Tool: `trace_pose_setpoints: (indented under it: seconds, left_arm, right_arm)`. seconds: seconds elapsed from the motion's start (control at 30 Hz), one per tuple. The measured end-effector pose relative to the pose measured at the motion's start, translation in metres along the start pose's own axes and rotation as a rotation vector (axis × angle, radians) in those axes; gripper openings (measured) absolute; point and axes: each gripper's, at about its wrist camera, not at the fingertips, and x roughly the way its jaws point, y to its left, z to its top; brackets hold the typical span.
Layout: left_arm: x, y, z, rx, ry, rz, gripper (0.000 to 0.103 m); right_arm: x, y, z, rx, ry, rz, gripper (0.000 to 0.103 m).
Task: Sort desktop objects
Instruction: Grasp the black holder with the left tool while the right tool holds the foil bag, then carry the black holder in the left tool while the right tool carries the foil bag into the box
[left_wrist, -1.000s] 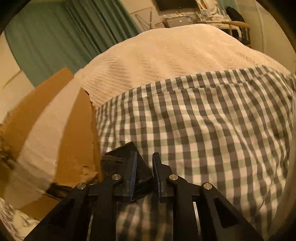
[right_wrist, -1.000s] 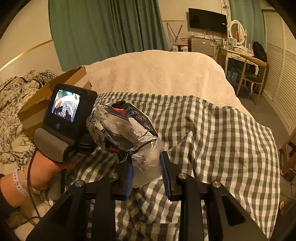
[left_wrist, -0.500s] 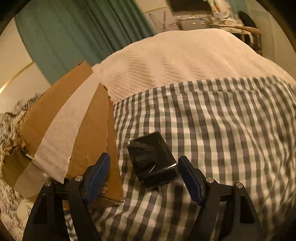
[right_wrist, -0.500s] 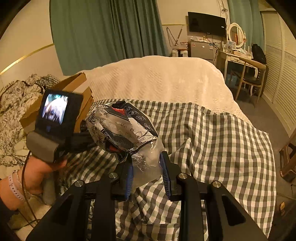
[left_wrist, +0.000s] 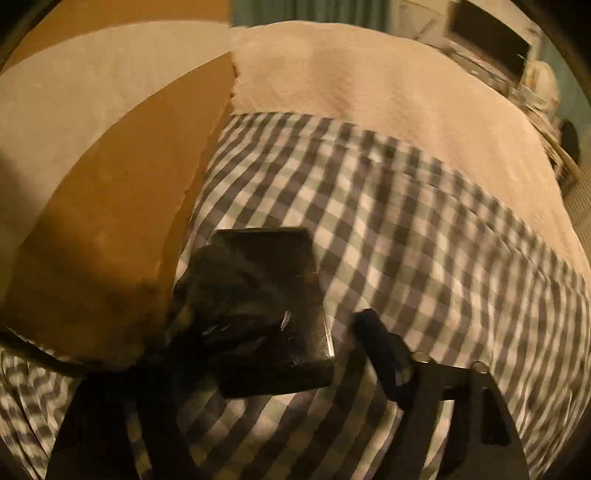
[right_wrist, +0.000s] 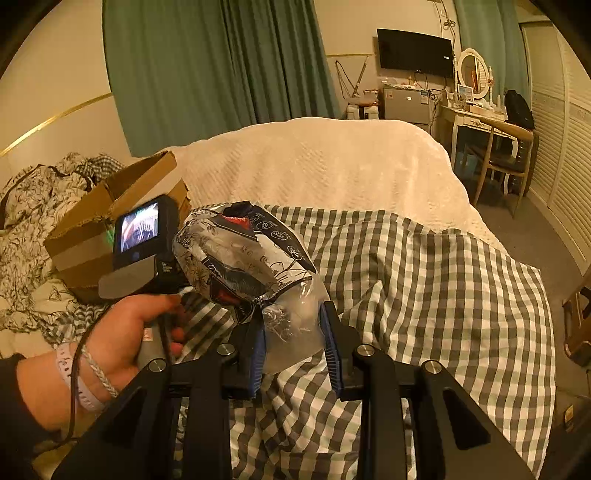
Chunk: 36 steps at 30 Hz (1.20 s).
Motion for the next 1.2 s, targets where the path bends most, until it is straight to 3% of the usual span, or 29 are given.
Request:
trace_pose_setpoints:
  seconds: [0.1,0.2,0.33,0.4,0.7,0.8,0.83,0.87,0.93,1.03,1.2]
  left_arm:
    - [-0.008,-0.001,-0.004,0.044,-0.015,-0.007,0.066]
    - [-0.022,-0.01,-0.017,0.12,-0.057,0.026,0.067]
    - [-0.043,-0.029,-0.046,0.242,-0.186,0.089,0.089]
    - [-0.039,-0.04,-0.043,0.283,-0.176,0.11,0.089]
    - [-0.014,-0.058,-0.006,0.255,-0.205,0.141,0.094]
    - [-0.014,-0.073,-0.011,0.307,-0.226,0.146,0.074]
    - [-0.012,-0.067,-0.016,0.312,-0.23,0.125,0.042]
    - [-0.01,-0.068,-0.015,0.328,-0.216,0.088,0.024]
    - [-0.008,-0.064,-0.019,0.355,-0.213,0.065,0.016]
    - [-0.019,-0.053,-0.025,0.36,-0.217,-0.029,0.015]
    - [-0.076,-0.022,-0.063,0.405,-0.272,-0.201,0.015]
  right_arm:
    - [0.008,-0.003,-0.007,0.009,0.029,-0.001,0.027]
    - [0.013,-0.004,-0.013,0.013,0.055,-0.004,0.027]
    - [0.014,-0.003,-0.014,0.008,0.066,-0.021,0.027]
    - [0.014,-0.003,-0.014,0.011,0.064,-0.032,0.027]
    - [0.017,-0.011,-0.018,0.026,0.071,-0.022,0.027]
    - [0.021,-0.01,-0.02,0.022,0.074,-0.022,0.027]
    - [0.022,-0.011,-0.021,0.019,0.072,-0.025,0.027]
    - [0.023,-0.013,-0.021,0.022,0.073,-0.024,0.027]
    - [0.021,-0.018,-0.022,0.037,0.063,-0.026,0.027]
    - [0.018,-0.021,-0.023,0.049,0.062,-0.021,0.027]
    - [0.001,-0.006,-0.011,0.015,0.048,-0.025,0.026]
